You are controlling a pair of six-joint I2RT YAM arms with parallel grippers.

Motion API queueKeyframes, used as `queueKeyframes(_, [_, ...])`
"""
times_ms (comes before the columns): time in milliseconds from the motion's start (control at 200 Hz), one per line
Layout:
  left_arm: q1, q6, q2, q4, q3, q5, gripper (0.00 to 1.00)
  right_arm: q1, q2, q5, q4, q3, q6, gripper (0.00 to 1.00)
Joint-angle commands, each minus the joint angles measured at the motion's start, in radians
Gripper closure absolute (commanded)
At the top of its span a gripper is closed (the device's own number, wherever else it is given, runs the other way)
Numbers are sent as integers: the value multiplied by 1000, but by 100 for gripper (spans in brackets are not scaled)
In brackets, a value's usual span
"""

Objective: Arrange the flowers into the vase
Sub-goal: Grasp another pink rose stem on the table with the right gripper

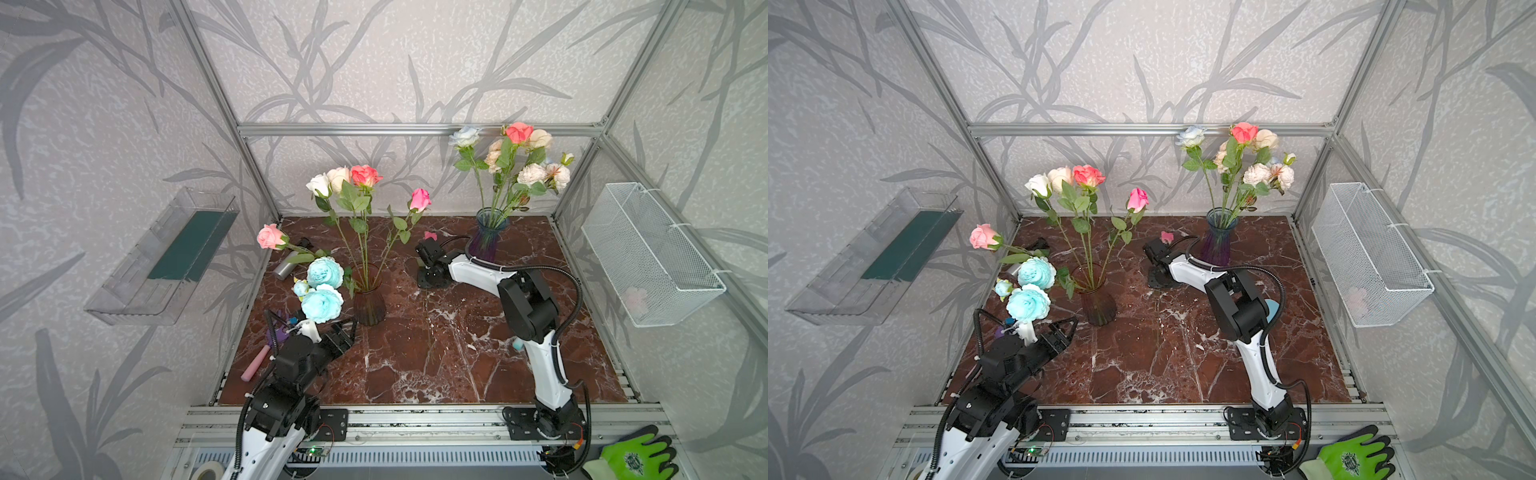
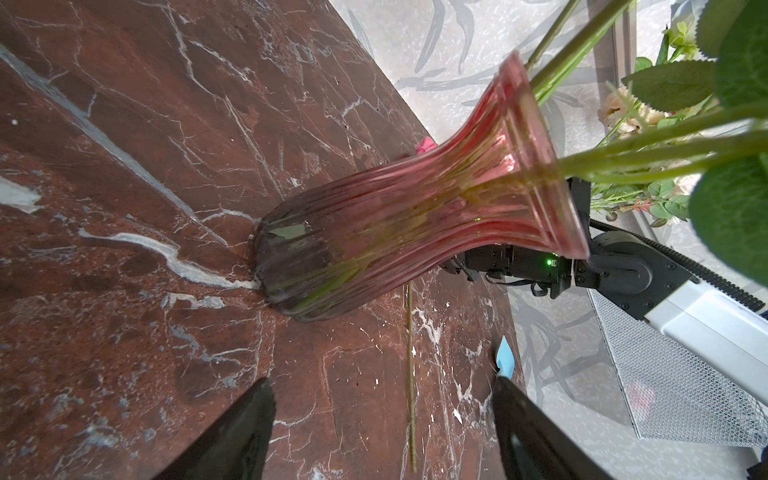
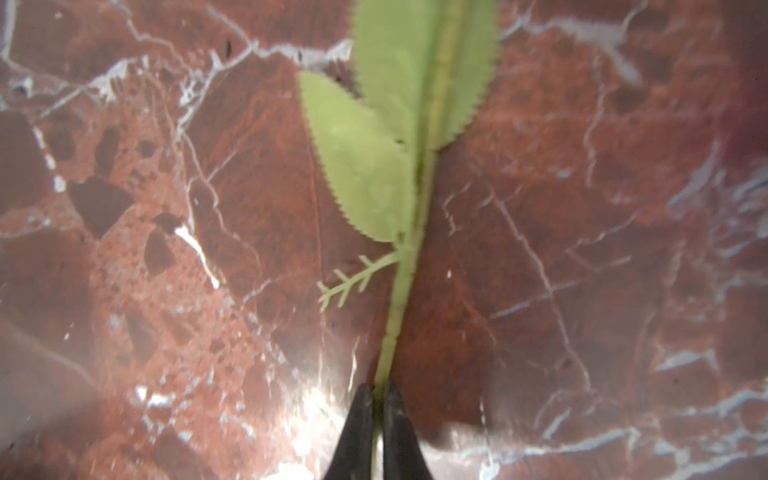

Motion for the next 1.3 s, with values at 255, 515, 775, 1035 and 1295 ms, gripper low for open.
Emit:
queueKeyframes(255, [1, 11, 14, -4, 34, -26, 17, -29, -185, -137, 177, -179, 10, 98])
queueKeyframes(515, [1, 13, 38, 5, 45, -23, 17, -30, -258, -89, 208, -246, -4, 94])
queueKeyframes(775, [1, 8, 44, 15, 33, -20, 17, -31, -81, 107, -121, 16, -74, 59])
queueKeyframes(1035, [1, 13, 40, 3, 39, -17, 17, -31, 99, 122, -274, 233, -89, 58])
queueKeyframes(1295, [2, 14, 26, -6, 28, -21, 17, -35, 125, 144, -269, 236, -64, 66])
